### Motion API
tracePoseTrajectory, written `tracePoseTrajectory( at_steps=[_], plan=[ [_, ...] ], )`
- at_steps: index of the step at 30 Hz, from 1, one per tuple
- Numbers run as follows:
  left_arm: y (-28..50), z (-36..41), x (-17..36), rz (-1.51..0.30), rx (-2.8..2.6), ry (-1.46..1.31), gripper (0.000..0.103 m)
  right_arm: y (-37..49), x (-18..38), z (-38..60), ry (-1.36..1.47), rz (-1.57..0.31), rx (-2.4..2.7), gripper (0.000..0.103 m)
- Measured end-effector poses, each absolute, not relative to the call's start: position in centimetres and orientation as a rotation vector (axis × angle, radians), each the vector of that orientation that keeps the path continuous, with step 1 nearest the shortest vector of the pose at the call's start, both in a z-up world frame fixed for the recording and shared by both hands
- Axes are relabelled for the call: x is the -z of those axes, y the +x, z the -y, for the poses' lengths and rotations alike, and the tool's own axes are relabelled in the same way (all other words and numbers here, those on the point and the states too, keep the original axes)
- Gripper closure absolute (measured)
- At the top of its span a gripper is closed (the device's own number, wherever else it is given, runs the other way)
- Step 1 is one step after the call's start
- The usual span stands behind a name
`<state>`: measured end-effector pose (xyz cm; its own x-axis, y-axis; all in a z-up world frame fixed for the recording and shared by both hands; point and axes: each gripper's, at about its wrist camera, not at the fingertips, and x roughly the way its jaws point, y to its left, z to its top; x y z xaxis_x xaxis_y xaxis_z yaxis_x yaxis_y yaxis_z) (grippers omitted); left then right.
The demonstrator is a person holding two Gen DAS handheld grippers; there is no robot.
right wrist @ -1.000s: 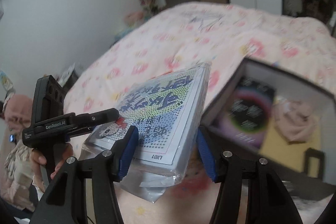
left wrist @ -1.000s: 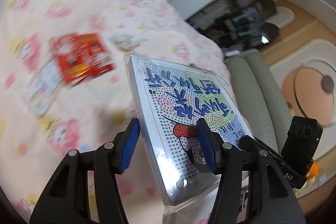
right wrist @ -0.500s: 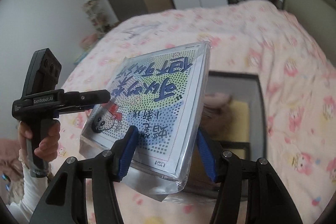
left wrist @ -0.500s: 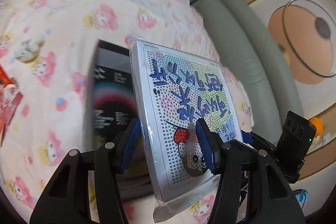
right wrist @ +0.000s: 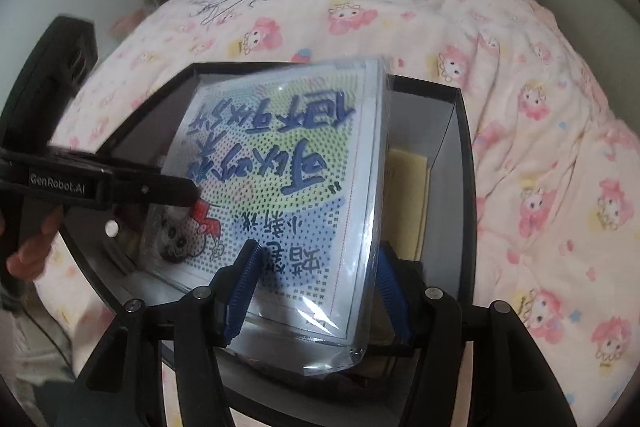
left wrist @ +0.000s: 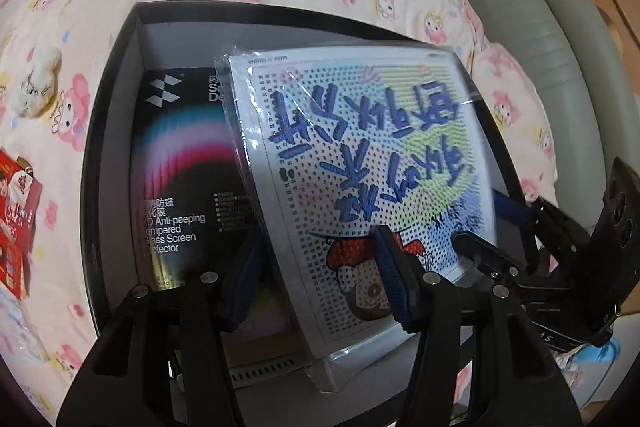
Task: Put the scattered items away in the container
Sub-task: 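Lower the bead-art kit into the black box and open both grippers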
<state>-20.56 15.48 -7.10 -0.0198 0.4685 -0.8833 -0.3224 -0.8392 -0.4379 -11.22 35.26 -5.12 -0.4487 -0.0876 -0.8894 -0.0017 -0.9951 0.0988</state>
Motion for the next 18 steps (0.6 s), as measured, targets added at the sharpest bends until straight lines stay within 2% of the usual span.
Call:
tracePoseTrajectory(
  at_steps=[5, 11, 13, 15, 18],
  plan=[
    [-21.0, -15.7, 6.8, 0.140, -1.942, -1.722, 0.049, -11.1, 4.1, -35.0, 1.598, 0.096, 2.559, 0.049],
    [-21.5, -17.9, 7.2, 0.040, -1.934, -1.747, 0.050, -12.8, 3.7, -34.7, 1.592, 0.070, 2.585, 0.049],
    [-21.7, -18.2, 7.0, 0.104, -1.882, -1.730, 0.050, -13.6, 4.6, -34.7, 1.621, 0.123, 2.540, 0.049],
    [-21.4, -18.8, 7.2, 0.150, -1.793, -1.721, 0.052, -13.9, 5.4, -34.6, 1.642, 0.152, 2.521, 0.051],
    [-21.2, -19.4, 6.9, 0.081, -1.852, -1.711, 0.059, -13.9, 5.8, -34.2, 1.643, 0.134, 2.533, 0.051]
  ],
)
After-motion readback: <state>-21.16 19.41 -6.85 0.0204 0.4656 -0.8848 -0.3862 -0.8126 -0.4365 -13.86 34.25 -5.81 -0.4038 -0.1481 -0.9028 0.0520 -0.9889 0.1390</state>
